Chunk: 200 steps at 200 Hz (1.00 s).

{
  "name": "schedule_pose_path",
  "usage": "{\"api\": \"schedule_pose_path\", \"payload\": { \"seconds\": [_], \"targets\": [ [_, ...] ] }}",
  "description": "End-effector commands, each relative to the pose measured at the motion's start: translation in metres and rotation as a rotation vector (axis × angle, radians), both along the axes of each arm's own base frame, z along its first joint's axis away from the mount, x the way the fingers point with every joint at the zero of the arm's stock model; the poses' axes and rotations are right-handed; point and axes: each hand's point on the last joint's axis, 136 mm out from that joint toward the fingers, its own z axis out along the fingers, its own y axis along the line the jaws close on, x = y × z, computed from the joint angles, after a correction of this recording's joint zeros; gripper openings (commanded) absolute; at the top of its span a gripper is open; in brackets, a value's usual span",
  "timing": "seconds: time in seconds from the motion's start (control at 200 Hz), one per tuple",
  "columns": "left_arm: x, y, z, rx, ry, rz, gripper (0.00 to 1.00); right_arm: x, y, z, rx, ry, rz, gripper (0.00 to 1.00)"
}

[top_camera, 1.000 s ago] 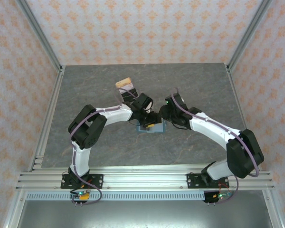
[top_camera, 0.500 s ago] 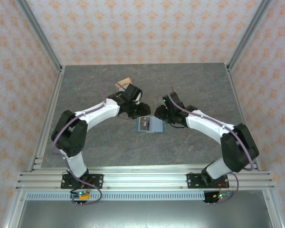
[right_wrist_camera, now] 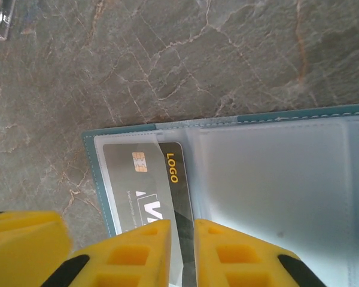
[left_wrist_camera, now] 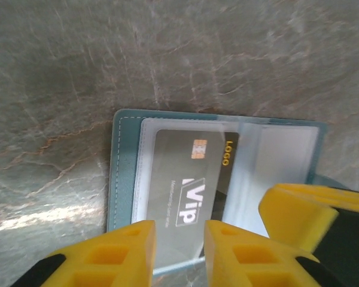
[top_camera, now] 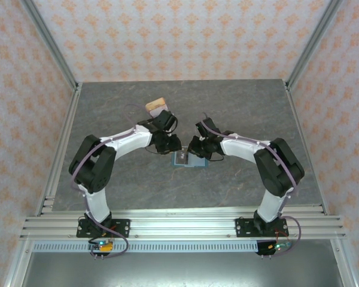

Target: Take the credit cards out of the card holder

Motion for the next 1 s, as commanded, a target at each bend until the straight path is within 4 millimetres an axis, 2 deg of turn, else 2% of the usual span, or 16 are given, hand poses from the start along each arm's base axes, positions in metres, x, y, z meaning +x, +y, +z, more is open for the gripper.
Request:
{"api": "schedule_pose_path", "payload": {
  "seconds": [0.0,0.315,0.581,0.606,0.996],
  "targets": [
    [0.003,-0.007,-0.003,0.017,0.0,0.003,0.24,0.004,0.012,0.006,0.022,-0.004,0.017,0.17],
    [0.003,0.008,-0.014,0.098,-0.002,0.041,0.16,0.001,0.008,-0.008,-0.04,0.031,0.032,0.16],
    [0.007,0.006,-0.016,0.094,-0.003,0.049,0.1,-0.001,0.004,-0.017,-0.073,0.05,0.035,0.15],
    [0.005,0.007,-0.027,0.111,0.021,0.048,0.09,-0.001,0.004,-0.016,-0.073,0.048,0.037,0.15],
    [-0.003,0.016,-0.042,0.151,0.054,0.058,0.05,-0.003,0.007,-0.02,-0.065,0.055,0.057,0.15]
  ]
}}
